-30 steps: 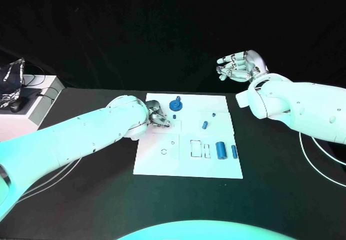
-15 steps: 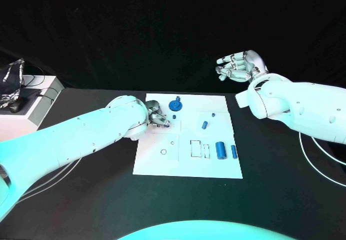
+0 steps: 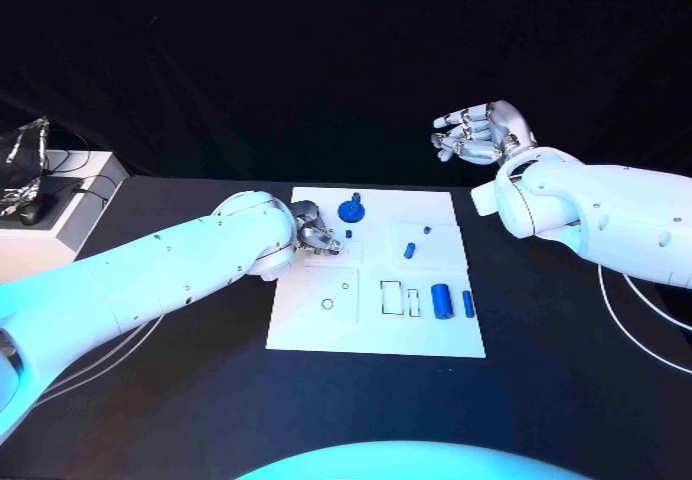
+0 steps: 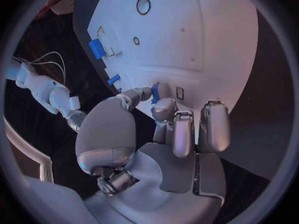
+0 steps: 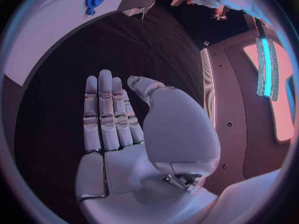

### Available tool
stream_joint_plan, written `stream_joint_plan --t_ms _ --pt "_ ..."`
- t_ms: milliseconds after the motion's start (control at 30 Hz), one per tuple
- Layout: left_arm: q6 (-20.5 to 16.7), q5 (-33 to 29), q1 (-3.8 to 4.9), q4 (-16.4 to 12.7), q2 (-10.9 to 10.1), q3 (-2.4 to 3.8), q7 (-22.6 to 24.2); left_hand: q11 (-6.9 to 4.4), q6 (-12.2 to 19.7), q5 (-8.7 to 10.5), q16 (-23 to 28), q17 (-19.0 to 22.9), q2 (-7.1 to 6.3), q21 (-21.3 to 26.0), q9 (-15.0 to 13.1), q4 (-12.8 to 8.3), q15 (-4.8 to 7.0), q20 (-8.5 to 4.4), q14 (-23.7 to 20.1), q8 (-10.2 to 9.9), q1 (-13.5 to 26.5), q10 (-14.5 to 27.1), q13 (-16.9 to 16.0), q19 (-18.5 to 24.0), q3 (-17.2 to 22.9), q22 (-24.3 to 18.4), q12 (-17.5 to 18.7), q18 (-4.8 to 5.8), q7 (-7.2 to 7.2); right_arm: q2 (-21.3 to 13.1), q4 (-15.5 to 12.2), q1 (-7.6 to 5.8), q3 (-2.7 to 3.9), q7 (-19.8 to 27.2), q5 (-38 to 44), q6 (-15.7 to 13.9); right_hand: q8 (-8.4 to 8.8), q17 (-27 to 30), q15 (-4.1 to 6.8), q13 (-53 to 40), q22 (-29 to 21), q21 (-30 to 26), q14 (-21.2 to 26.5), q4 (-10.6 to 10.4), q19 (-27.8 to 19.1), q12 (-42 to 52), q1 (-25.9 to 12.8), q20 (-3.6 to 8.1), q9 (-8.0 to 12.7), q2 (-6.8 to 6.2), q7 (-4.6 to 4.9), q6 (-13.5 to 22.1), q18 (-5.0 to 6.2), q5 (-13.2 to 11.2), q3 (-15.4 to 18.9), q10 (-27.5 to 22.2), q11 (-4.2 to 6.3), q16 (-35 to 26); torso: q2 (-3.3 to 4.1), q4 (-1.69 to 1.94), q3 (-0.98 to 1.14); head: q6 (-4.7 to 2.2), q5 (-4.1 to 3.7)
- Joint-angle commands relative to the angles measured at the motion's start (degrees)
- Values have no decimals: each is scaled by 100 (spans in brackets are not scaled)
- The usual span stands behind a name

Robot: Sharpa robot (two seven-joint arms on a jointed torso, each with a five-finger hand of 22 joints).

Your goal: Assemble the parts on the task board

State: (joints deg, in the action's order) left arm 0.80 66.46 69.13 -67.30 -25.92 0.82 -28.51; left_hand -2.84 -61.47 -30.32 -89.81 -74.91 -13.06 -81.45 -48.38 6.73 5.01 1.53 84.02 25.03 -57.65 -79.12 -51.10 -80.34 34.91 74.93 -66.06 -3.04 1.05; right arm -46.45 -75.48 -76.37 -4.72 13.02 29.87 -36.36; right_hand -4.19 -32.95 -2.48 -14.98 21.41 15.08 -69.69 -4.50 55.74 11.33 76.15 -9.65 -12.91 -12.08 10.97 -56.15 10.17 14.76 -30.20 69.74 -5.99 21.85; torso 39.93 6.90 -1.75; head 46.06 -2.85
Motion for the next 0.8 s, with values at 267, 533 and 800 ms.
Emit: stream_joint_plan --t_ms 267,533,800 --pt "13 -90 0 20 38 2 29 -2 -46 51 20 -1423 -40 44 22 117 54 -23 574 -56 42 34 -2 19 -212 125 3 -58 -7 -2 -14 -1 4 80 51 61 42 -2 -76 66 -72 -123 34 -45 -54 -60 -63 -69 22 -33 23 116 25 41 -8 31 -41 -129 -2 0 1 7 -6" --pt "3 -103 0 54 65 1 31 -3 -57 68 19 -1425 -56 47 31 178 54 -24 575 -65 25 35 -6 18 -320 125 -3 -58 -8 -4 -21 -1 4 76 51 71 25 62 -153 178 -248 -379 205 -83 -237 -110 -70 -167 33 -65 58 203 25 67 -30 12 -84 -400 8 -8 0 7 -17" --pt "-4 -106 0 76 79 1 32 -3 -63 84 22 -1419 -66 52 39 228 55 -25 573 -73 4 40 0 20 -411 120 0 -59 -8 -5 -27 -1 4 69 51 94 17 114 -195 267 -364 -543 273 -112 -348 -157 -75 -230 32 -85 80 230 31 81 -51 -25 -113 -546 5 0 2 18 -28"
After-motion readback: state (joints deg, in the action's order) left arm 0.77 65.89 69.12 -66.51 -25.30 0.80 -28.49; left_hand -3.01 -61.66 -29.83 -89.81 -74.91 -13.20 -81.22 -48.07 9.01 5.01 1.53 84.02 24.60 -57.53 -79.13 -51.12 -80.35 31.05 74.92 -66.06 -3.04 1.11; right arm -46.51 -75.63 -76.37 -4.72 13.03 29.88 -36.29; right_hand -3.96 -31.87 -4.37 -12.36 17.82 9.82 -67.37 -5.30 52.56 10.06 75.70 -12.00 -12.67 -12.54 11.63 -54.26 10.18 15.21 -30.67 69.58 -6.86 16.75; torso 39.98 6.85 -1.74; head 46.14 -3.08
